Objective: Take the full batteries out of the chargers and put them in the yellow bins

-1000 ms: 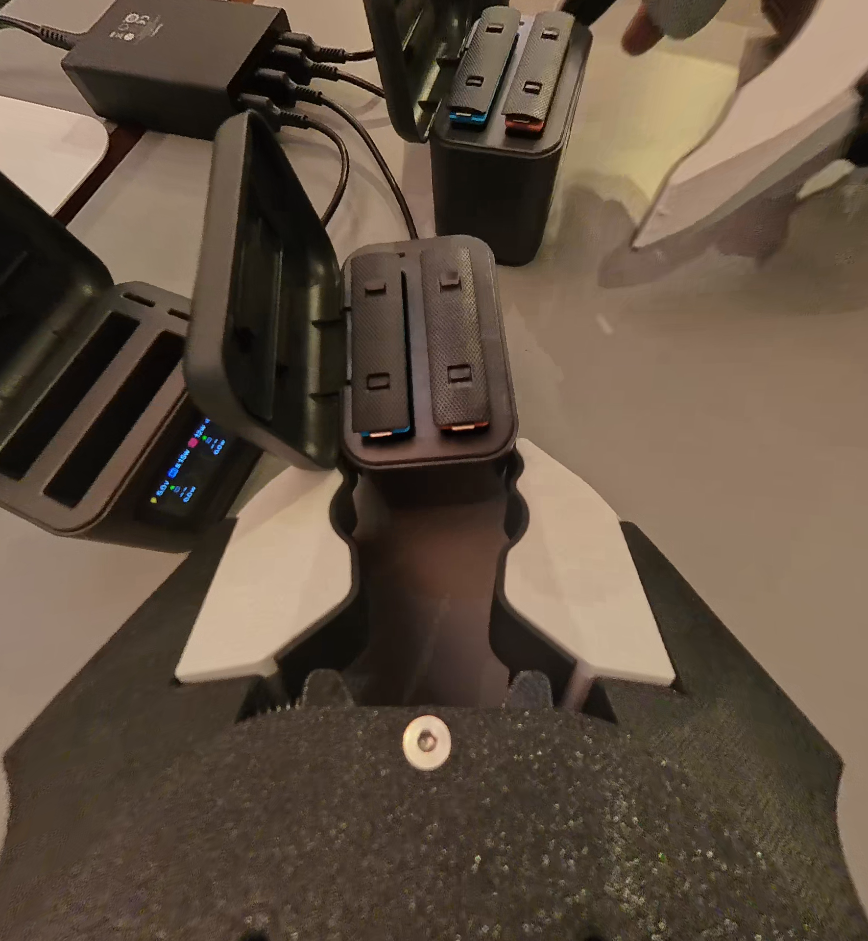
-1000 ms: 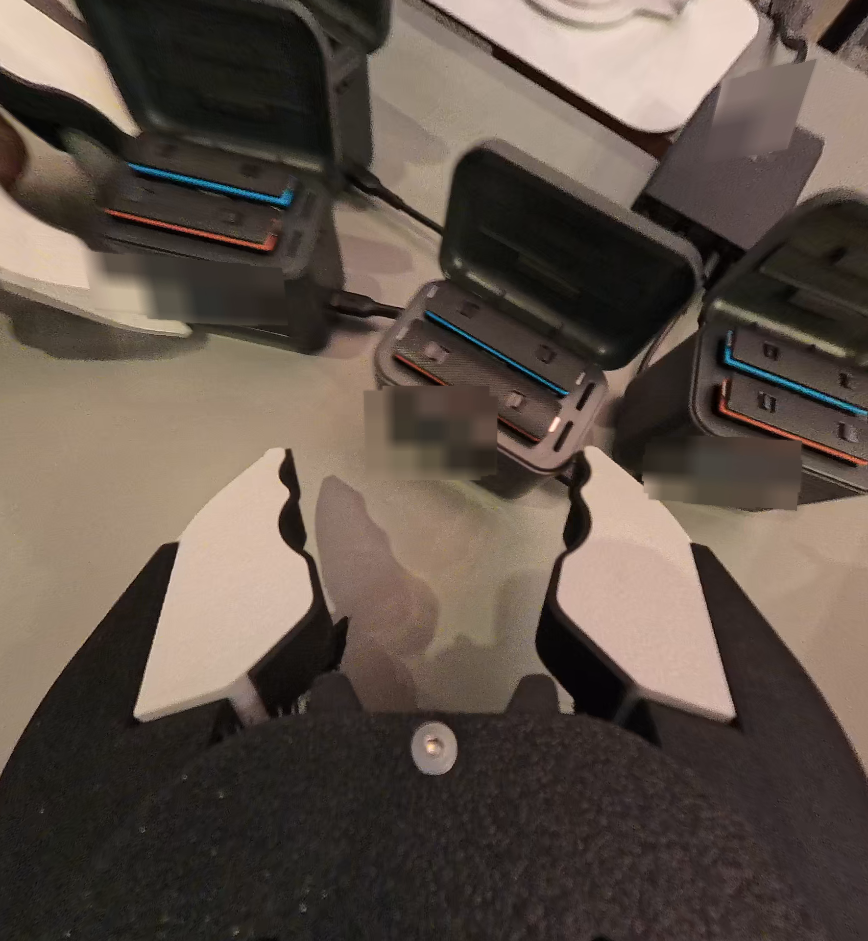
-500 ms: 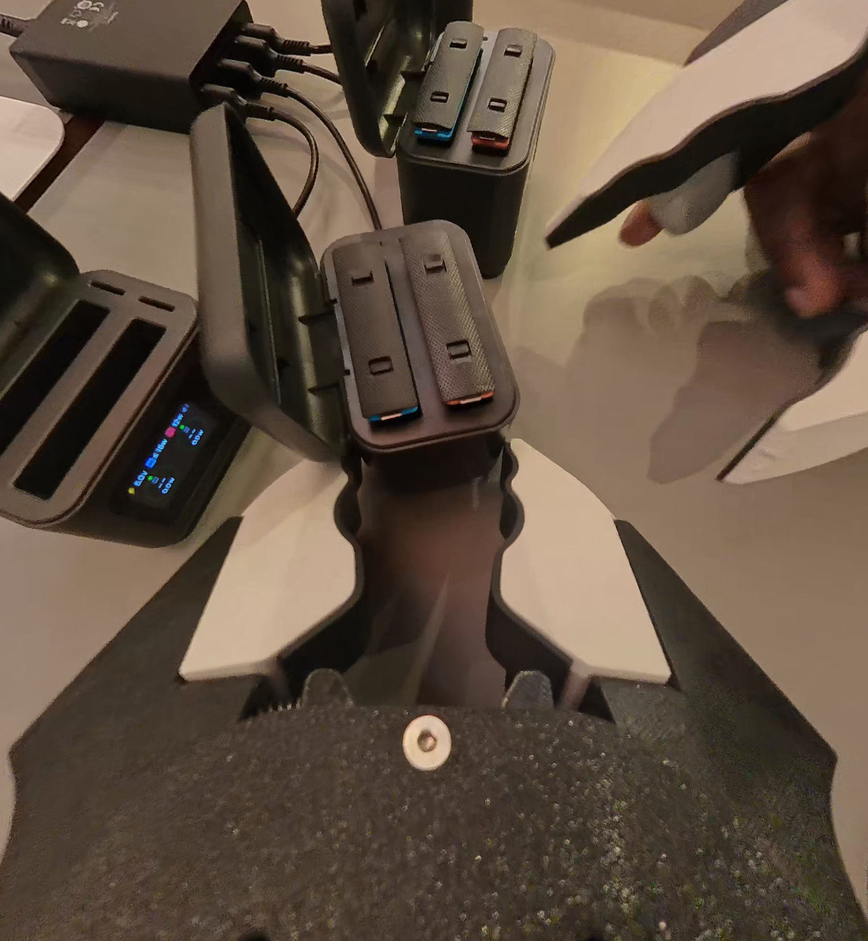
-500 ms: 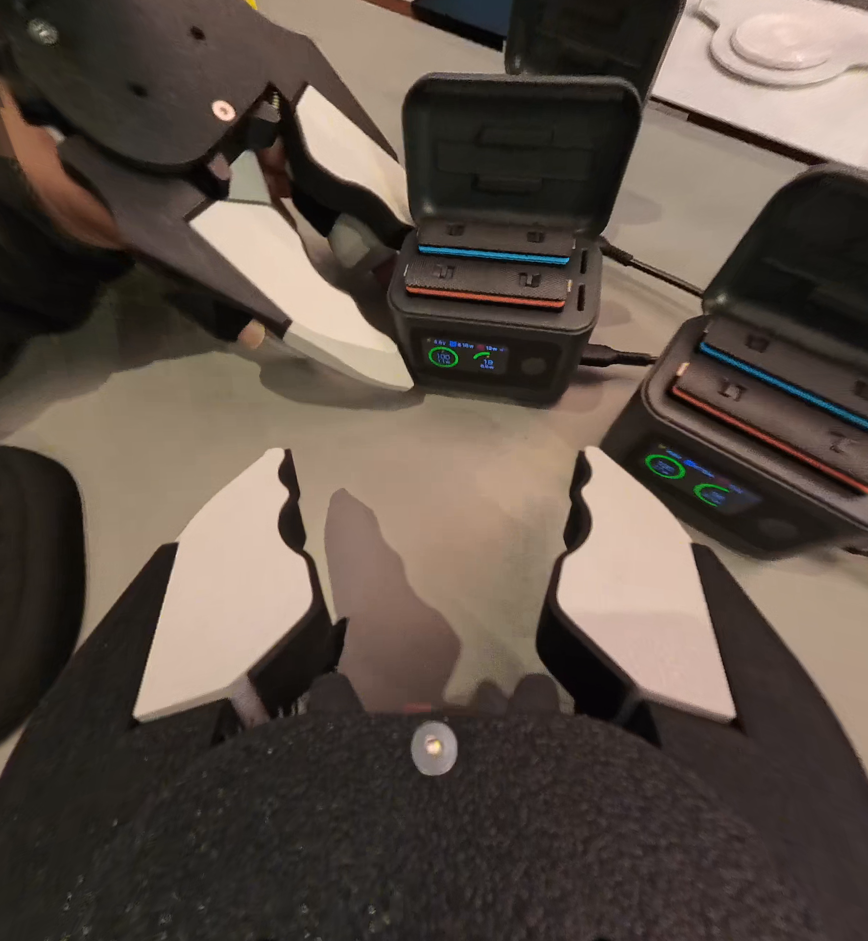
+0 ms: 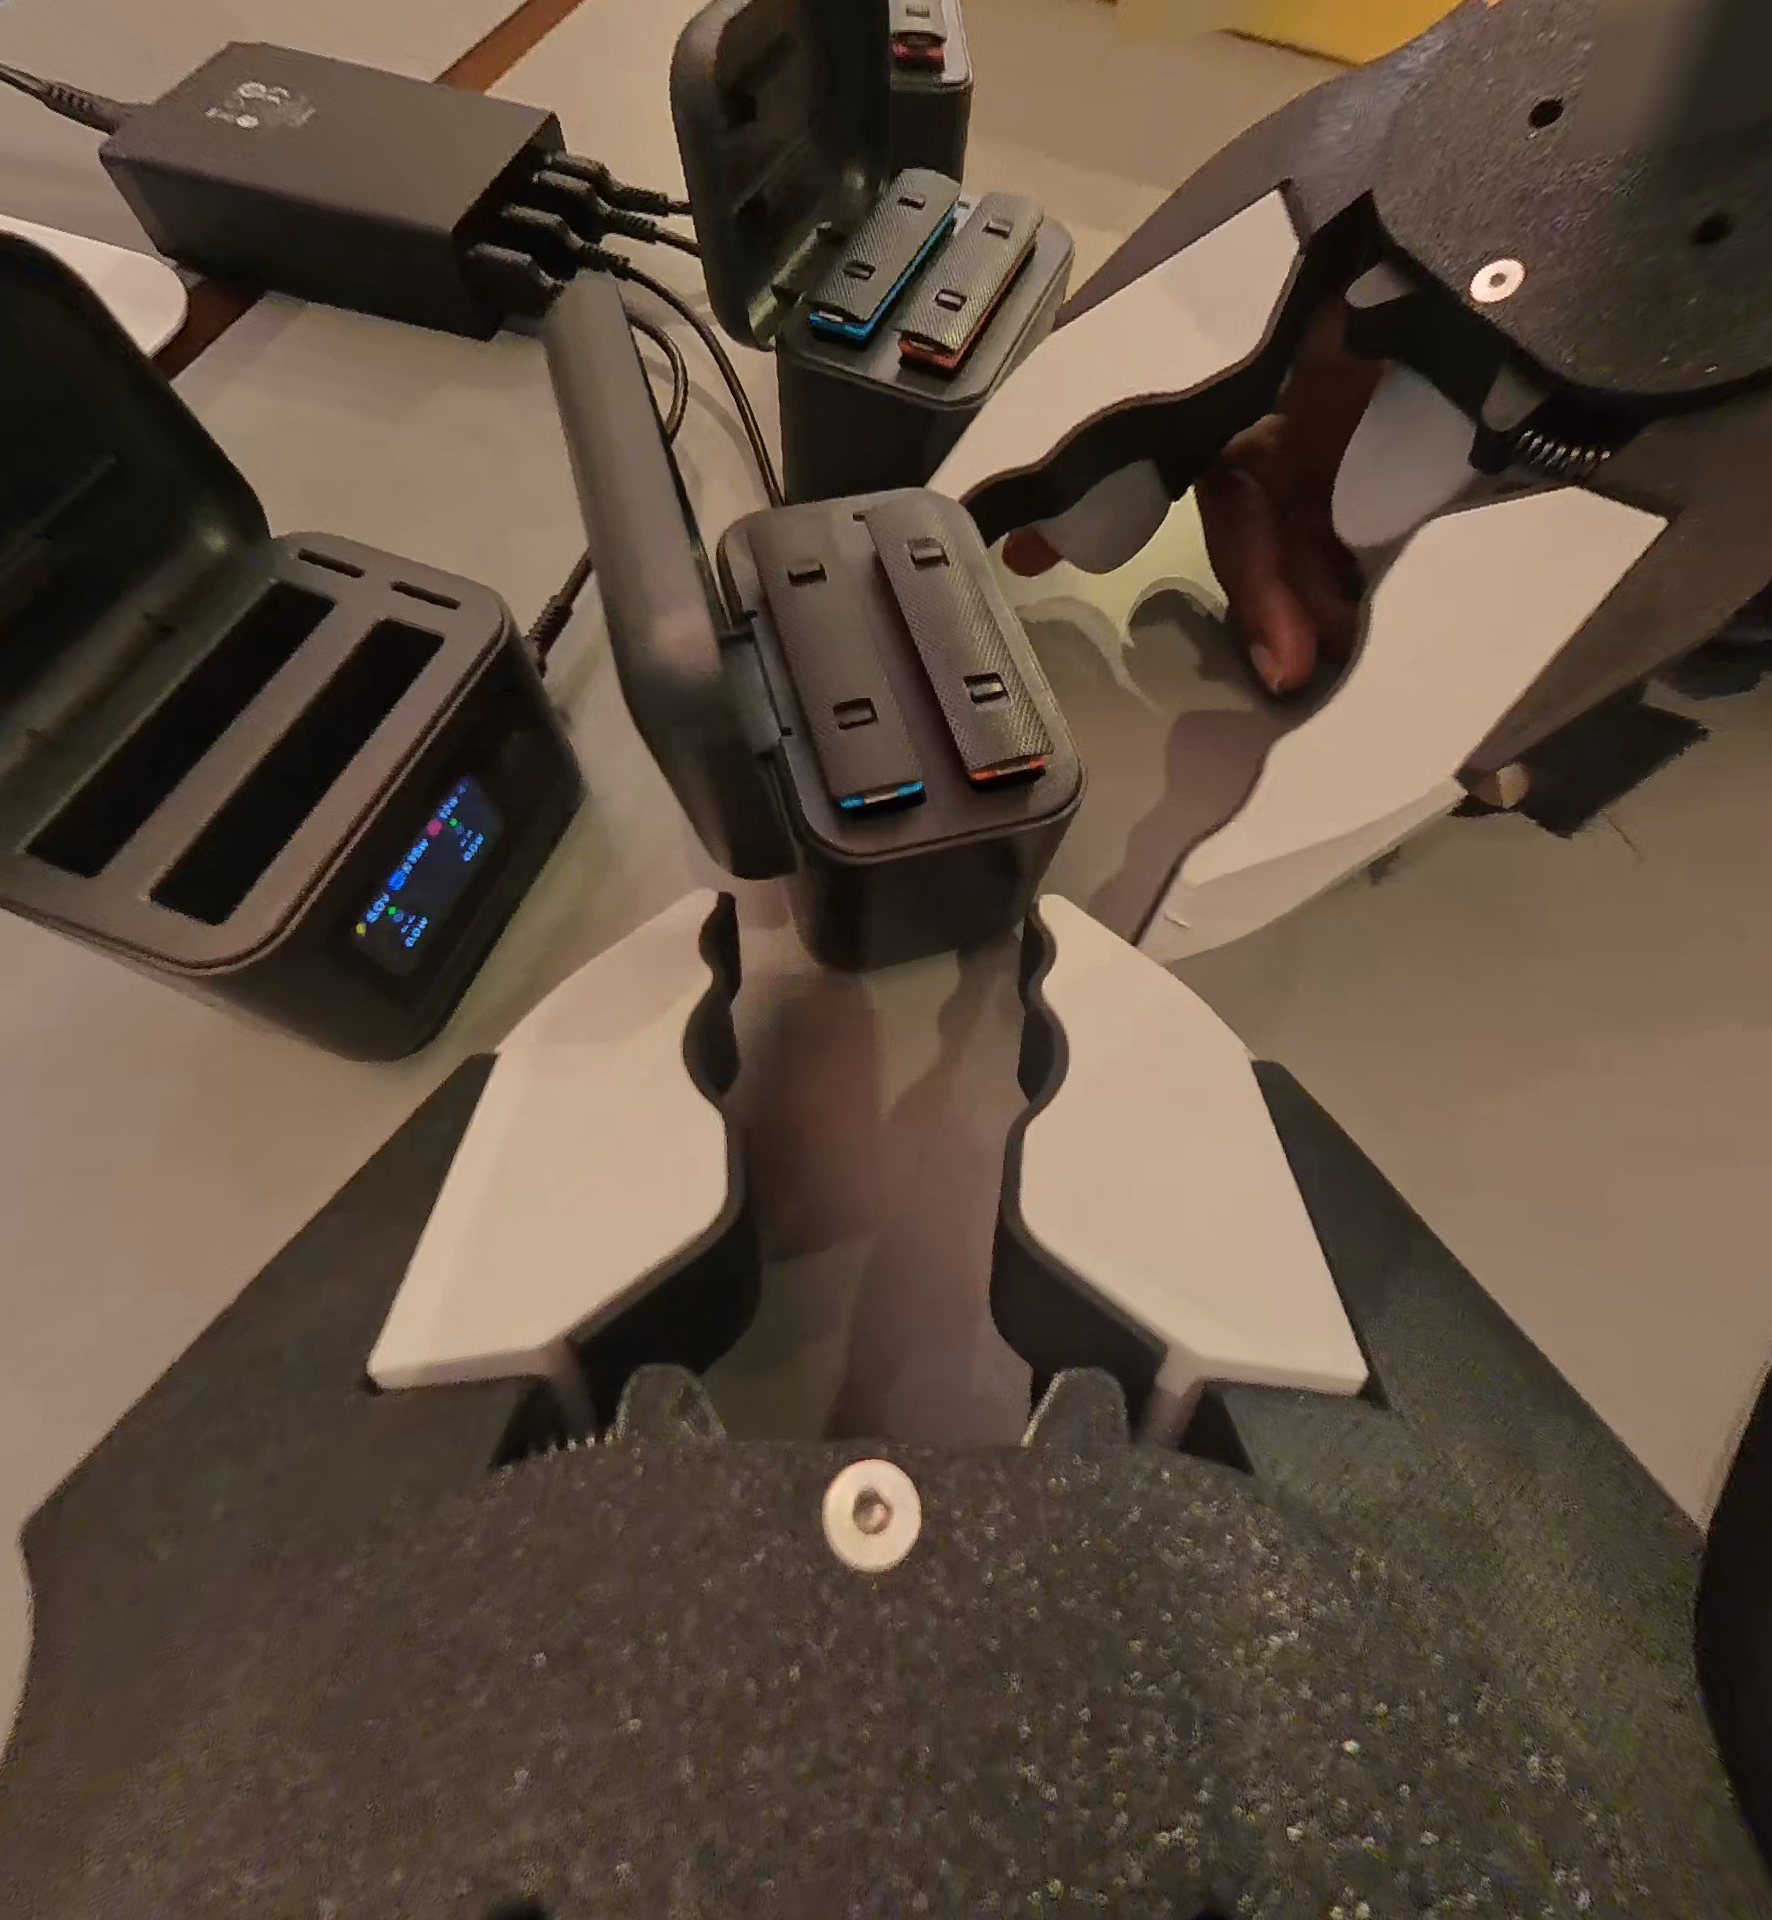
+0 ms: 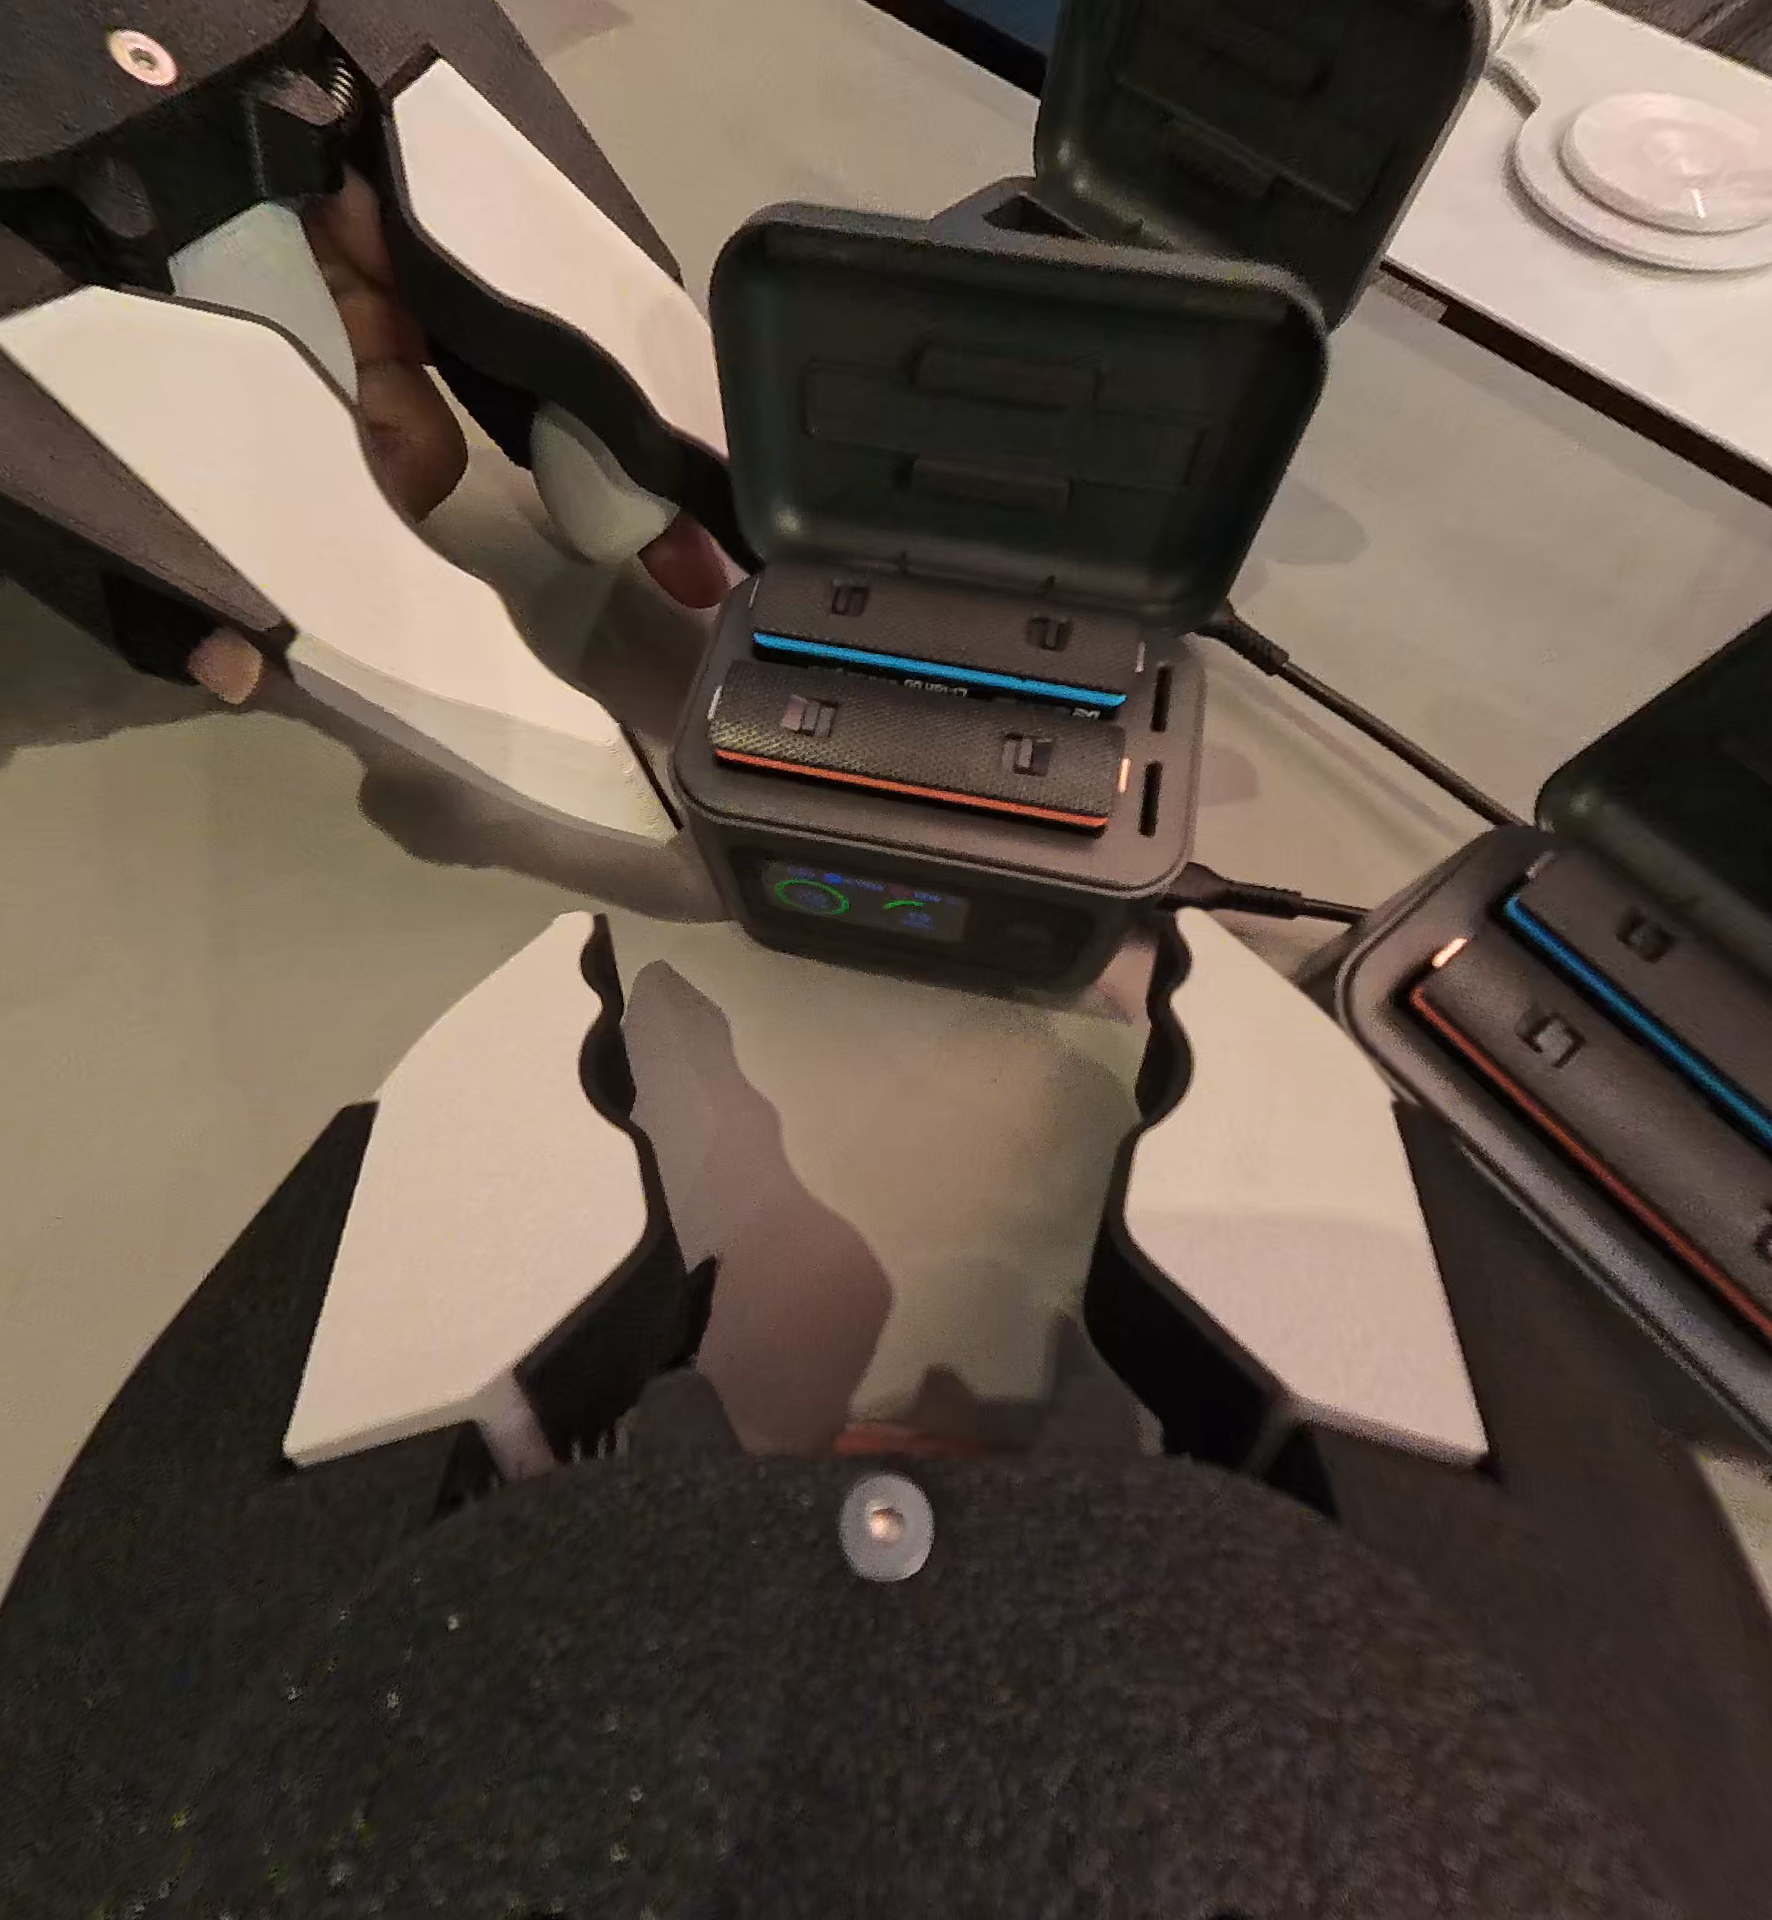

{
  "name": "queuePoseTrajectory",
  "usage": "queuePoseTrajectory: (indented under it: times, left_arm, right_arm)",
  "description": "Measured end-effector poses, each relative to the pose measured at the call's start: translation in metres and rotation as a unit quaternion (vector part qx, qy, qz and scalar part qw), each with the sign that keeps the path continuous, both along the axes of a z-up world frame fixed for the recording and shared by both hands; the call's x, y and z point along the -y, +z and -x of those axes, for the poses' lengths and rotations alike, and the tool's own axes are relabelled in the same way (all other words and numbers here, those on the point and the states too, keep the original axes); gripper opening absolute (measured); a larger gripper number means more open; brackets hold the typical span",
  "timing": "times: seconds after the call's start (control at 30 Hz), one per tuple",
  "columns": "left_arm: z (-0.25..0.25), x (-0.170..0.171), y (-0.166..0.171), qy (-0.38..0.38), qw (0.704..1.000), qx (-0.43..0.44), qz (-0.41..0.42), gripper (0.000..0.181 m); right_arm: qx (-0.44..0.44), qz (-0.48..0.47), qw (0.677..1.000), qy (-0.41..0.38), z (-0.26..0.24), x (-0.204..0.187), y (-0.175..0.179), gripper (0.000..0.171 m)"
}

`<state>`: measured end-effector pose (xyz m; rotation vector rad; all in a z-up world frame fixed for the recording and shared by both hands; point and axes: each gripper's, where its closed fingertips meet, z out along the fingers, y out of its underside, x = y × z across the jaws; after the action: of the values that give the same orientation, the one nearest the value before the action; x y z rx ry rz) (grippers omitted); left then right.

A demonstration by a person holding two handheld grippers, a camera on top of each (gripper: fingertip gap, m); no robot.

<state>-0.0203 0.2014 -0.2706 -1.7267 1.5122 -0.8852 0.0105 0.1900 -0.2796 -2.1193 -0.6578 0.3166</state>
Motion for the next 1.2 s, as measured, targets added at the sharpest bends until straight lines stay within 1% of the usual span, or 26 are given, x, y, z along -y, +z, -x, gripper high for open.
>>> queuePoseTrajectory:
  times: [0.17,0.3,0.37,0.43,0.5,0.57,0.63,0.7,0.77,0.83,0.93,1.03,1.1,1.13,1.2]
  left_arm:
    - [-0.001,0.0,0.002,0.001,1.0,0.005,-0.005,0.051]
    - [-0.002,-0.002,0.002,0.007,1.0,0.006,-0.011,0.053]
    - [-0.003,-0.003,0.002,0.009,1.0,0.006,-0.015,0.055]
    - [-0.002,-0.004,0.002,0.008,1.0,0.006,-0.017,0.057]
    - [0.001,-0.006,0.002,0.01,1.0,0.006,-0.016,0.058]
    - [0.003,-0.007,0.004,0.015,1.0,0.011,-0.01,0.055]
    - [0.002,0.001,0.006,-0.005,1.0,0.018,0.008,0.056]
    - [0.001,0.009,0.006,-0.019,1.0,0.015,0.018,0.065]
    - [-0.004,0.009,0.006,-0.011,1.0,0.016,0.018,0.073]
    - [-0.011,0.005,0.005,0.012,1.0,0.012,0.01,0.077]
    - [-0.023,0.0,0.008,0.044,0.999,0.026,0.011,0.077]
    - [-0.028,-0.004,0.006,0.065,0.998,0.021,0.0,0.076]
    - [-0.028,-0.004,0.006,0.061,0.998,0.02,-0.008,0.076]
    - [-0.027,-0.004,0.007,0.055,0.998,0.021,-0.018,0.075]
    - [-0.025,-0.003,0.008,0.041,0.998,0.021,-0.031,0.072]
  right_arm:
    - [0.004,-0.007,0.999,0.04,0.003,-0.008,0.001,0.097]
    - [-0.001,-0.002,0.995,0.099,0.004,-0.008,0.001,0.097]
    - [-0.008,0.0,0.992,0.124,0.003,-0.008,0.002,0.092]
    - [-0.017,0.004,0.988,0.153,0.002,-0.005,0.003,0.092]
    - [-0.014,0.002,0.984,0.179,-0.001,-0.003,0.003,0.086]
    - [-0.004,-0.006,0.98,0.197,-0.004,-0.002,0.002,0.081]
    - [0.014,-0.027,0.978,0.205,-0.008,-0.005,0.003,0.074]
    - [0.029,-0.052,0.977,0.204,-0.01,-0.01,0.005,0.075]
    - [0.043,-0.074,0.976,0.203,-0.012,-0.014,0.007,0.077]
    - [0.058,-0.083,0.974,0.204,-0.013,-0.016,0.007,0.078]
    - [0.079,-0.086,0.972,0.202,-0.014,-0.016,0.007,0.079]
    - [0.096,-0.086,0.97,0.207,-0.017,-0.015,0.01,0.079]
    - [0.097,-0.079,0.967,0.222,-0.017,-0.011,0.014,0.076]
    - [0.101,-0.077,0.963,0.238,-0.016,-0.007,0.017,0.071]
    - [0.129,-0.073,0.95,0.275,-0.018,-0.003,0.023,0.067]
